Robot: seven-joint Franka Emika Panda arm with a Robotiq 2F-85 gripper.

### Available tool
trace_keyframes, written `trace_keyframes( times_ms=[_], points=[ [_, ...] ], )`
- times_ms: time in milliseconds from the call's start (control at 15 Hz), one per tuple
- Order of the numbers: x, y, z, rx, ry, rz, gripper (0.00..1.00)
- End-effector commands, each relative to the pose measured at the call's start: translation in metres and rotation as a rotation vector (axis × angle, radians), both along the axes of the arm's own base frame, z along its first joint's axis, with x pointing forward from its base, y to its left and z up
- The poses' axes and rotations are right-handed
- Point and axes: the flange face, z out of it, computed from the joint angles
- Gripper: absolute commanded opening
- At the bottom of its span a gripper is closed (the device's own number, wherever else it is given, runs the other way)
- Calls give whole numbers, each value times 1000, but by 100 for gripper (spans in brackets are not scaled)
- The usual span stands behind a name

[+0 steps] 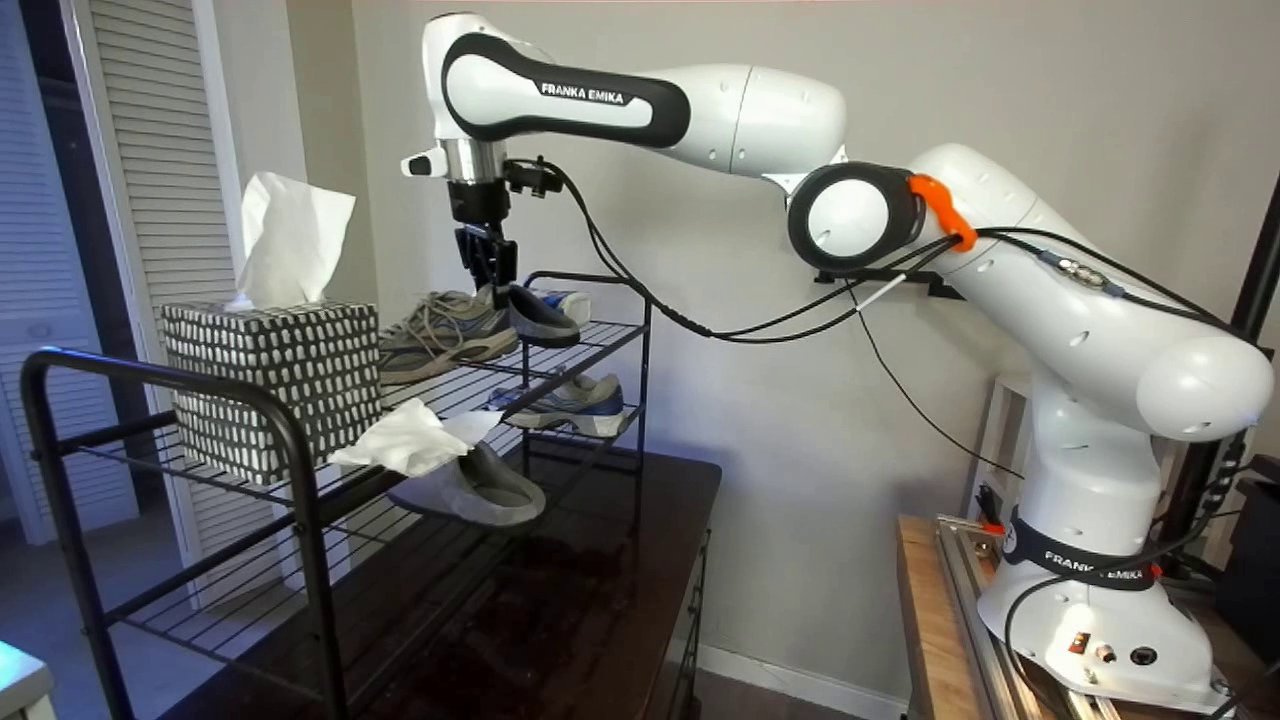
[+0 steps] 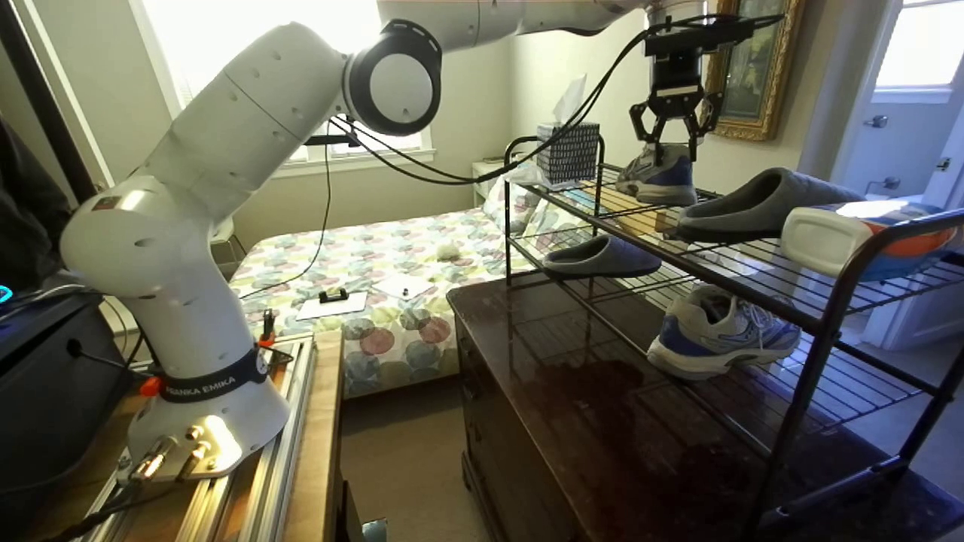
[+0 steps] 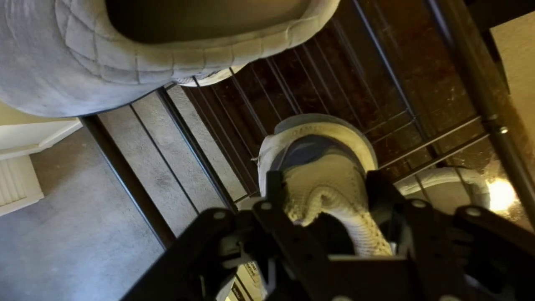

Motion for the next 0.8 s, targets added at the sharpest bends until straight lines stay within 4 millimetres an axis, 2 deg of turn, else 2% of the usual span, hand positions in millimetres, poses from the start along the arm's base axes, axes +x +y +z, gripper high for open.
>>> trace_keyframes(
  times_ms=[0,267,333,467,733],
  points=[
    [-29,6,44,2,52,-17,28],
    [-45,17,84,64,10,-1,28],
    [-35,11,63,22,24,-5,53],
    [-41,15,78,39,6,6,53],
    [-41,15,78,41,5,7,53]
  ],
)
